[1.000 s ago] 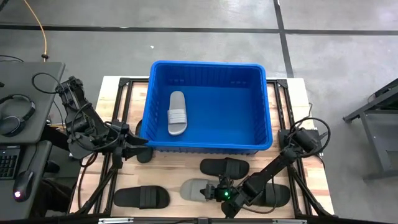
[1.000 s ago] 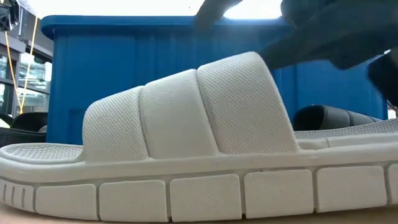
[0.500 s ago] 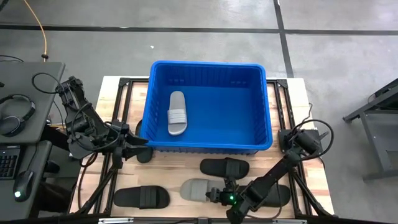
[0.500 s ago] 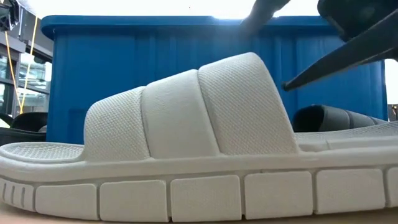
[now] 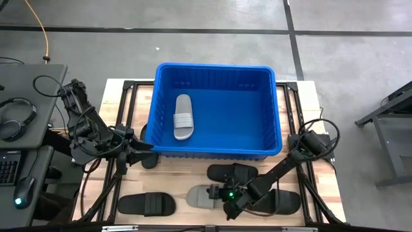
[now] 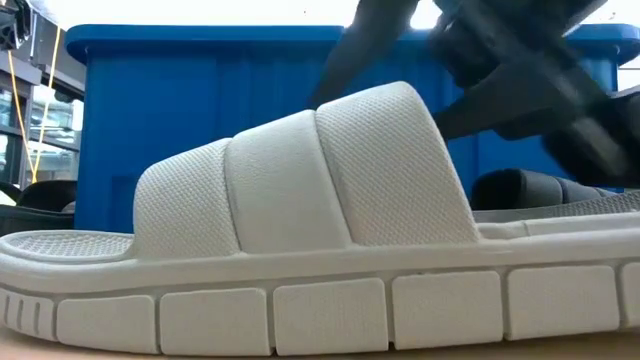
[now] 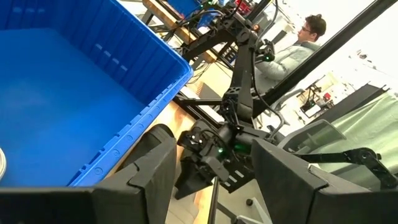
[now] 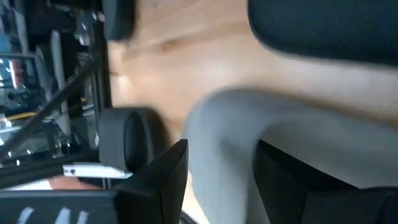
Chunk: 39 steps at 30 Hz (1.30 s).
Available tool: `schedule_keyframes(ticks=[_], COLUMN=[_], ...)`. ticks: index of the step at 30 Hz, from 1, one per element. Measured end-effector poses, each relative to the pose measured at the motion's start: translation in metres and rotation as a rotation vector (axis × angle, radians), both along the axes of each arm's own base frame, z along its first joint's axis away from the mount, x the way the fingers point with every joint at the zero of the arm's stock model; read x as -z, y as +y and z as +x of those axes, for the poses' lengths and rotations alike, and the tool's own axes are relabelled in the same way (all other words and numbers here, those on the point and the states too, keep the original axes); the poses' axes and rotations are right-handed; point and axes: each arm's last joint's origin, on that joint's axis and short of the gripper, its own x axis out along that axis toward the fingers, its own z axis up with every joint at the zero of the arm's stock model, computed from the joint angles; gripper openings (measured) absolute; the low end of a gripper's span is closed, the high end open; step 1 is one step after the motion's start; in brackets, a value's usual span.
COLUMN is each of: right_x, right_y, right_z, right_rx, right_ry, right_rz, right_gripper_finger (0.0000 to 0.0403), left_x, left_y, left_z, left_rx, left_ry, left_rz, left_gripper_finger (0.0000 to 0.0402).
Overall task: Pick and place slides into bin
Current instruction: Stack the gray slide on top of the gray slide in the blue bin
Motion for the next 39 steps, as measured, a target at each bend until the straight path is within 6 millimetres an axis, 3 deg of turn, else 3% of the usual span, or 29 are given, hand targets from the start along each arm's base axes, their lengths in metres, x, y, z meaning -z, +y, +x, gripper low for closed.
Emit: schedule_keyframes(ticks=[8, 15, 18, 21, 28, 39], right_x=[-0.001, 0.022, 0.026, 0.026, 0.011, -0.041], right_y=[0.014, 0.025, 0.028, 0.031, 0.037, 0.048], right_z=[-0.009, 0.002, 0.006, 0.005, 0.014, 0.029], right_rx=[-0.005, -0.048, -0.023, 0.005, -0.054, -0.123], right_ry=[-0.019, -0.061, -0.13, -0.167, -0.134, -0.059], right_rz=[0.068, 0.161, 0.163, 0.127, 0.08, -0.036], right_gripper_finger=[0.0147, 0.0117, 0.0085, 0.0022, 0.0003, 0.0001], left_x=[0.0, 0.0, 0.0, 0.0, 0.0, 0.0], left_y=[0.0, 0.0, 0.0, 0.0, 0.0, 0.0], left_z=[0.0, 0.0, 0.0, 0.0, 0.0, 0.0], left_rx=[0.0, 0.0, 0.0, 0.0, 0.0, 0.002], left_ry=[0.0, -0.001, -0.001, -0.001, -0.001, 0.002], left_rz=[0.0, -0.003, -0.003, -0.003, -0.001, 0.009], left_gripper_finger=[0.0198, 0.0198, 0.0198, 0.0198, 0.0198, 0.0198])
